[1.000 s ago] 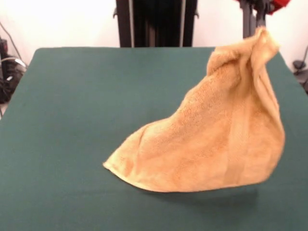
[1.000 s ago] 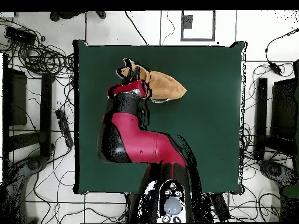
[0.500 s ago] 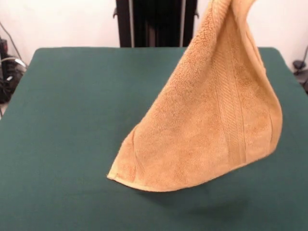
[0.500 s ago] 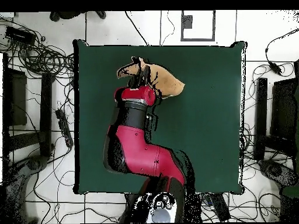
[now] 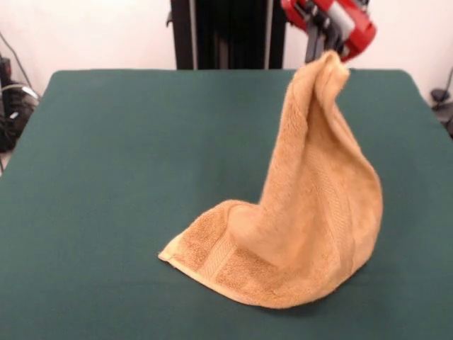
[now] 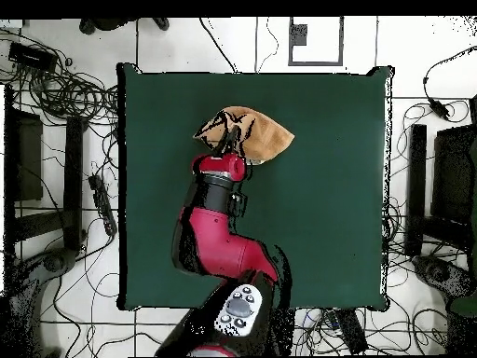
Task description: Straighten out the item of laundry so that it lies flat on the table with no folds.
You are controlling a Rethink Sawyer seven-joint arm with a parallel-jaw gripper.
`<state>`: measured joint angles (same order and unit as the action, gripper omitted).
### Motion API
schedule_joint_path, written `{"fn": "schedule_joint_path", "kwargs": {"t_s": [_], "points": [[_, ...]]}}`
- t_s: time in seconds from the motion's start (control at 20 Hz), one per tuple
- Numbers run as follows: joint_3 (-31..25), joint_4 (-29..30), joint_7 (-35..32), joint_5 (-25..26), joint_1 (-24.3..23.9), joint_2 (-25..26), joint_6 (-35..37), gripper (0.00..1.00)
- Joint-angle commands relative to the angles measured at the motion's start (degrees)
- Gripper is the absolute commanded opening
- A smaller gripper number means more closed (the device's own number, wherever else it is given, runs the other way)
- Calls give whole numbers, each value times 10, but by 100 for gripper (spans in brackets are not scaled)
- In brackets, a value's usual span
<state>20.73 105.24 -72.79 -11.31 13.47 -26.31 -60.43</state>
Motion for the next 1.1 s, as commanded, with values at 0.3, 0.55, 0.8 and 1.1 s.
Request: {"fn": "schedule_joint_path", "kwargs": {"t_s": [0.3,0.55,0.8,1.1], "points": [[-5,25,-69,-89,55,91,-85,0],[-1,31,-56,-120,83,91,-63,0],[-10,32,-58,-148,100,96,-26,0],[-47,23,-102,-130,90,107,24,0]]}}
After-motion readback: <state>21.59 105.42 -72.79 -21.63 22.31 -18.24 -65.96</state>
